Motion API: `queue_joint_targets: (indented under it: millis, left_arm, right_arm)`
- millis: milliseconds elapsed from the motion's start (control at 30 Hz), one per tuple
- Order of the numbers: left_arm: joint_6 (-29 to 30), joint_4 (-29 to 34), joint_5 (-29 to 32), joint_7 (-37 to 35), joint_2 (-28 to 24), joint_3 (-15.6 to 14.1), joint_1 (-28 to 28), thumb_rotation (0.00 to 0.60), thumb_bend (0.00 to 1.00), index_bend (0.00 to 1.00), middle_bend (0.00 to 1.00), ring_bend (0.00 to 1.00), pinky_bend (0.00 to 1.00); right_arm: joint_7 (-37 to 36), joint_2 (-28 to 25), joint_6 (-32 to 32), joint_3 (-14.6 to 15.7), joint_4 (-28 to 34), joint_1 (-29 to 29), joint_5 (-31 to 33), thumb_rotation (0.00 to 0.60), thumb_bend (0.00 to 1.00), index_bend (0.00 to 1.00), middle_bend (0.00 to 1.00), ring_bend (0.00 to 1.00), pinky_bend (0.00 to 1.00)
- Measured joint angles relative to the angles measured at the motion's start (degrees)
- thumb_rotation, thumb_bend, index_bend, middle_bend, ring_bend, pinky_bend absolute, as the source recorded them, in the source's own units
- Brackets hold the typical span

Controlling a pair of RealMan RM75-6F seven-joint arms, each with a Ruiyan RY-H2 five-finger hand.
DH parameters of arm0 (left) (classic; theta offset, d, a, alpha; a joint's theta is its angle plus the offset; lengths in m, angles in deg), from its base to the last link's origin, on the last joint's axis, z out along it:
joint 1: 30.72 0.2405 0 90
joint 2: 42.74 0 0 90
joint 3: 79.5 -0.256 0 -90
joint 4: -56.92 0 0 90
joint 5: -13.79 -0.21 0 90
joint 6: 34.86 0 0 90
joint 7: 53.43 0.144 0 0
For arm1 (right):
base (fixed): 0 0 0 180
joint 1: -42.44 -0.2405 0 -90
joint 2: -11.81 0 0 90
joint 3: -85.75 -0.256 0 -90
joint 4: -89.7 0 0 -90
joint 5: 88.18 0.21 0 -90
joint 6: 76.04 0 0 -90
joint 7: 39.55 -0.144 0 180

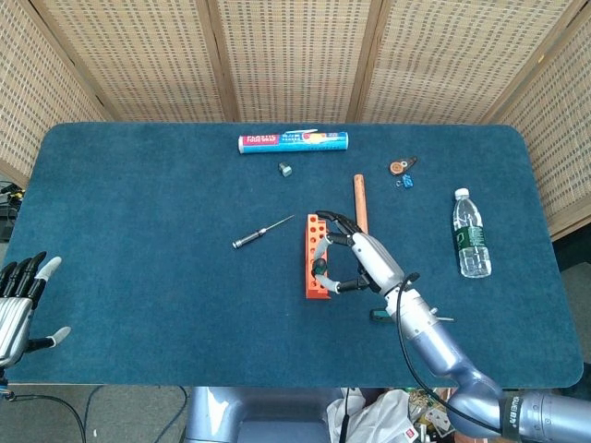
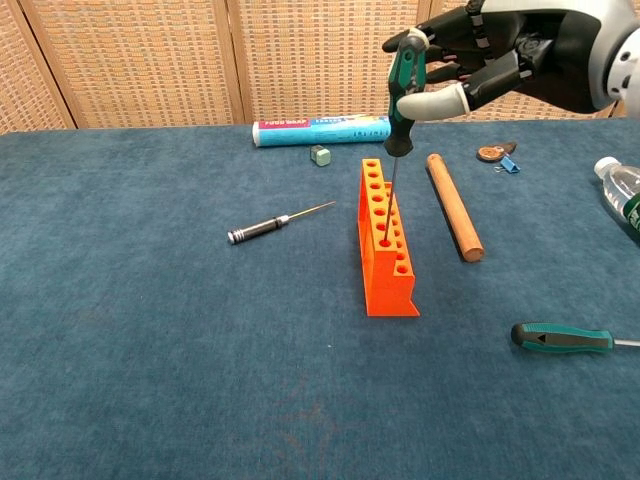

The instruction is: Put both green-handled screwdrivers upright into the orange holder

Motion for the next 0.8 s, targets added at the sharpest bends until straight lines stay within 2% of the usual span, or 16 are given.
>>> queue_joint_targets:
  millis: [400,800]
  left_arm:
    - [-0.06,0.06,0.00,0.16,0.02,-0.06,-0.04,0.600,0.00,0.00,0.00,0.00,0.00]
    - [-0.41,0.06,0.23,0.43,0.10,-0.05,-0.20,0.600,0.00,0.00,0.00,0.00,0.00]
  right_arm:
    - [-0.25,0.88,-0.62,0.63,-1.64,-0.06,0.33,0.600,0.38,0.63,0.07,0.00,0.00]
    - [-1.40,3.16,-1.54,1.68,-6.35,0.06,0.64,0.600,0.38,0.63,0.07,0.00,0.00]
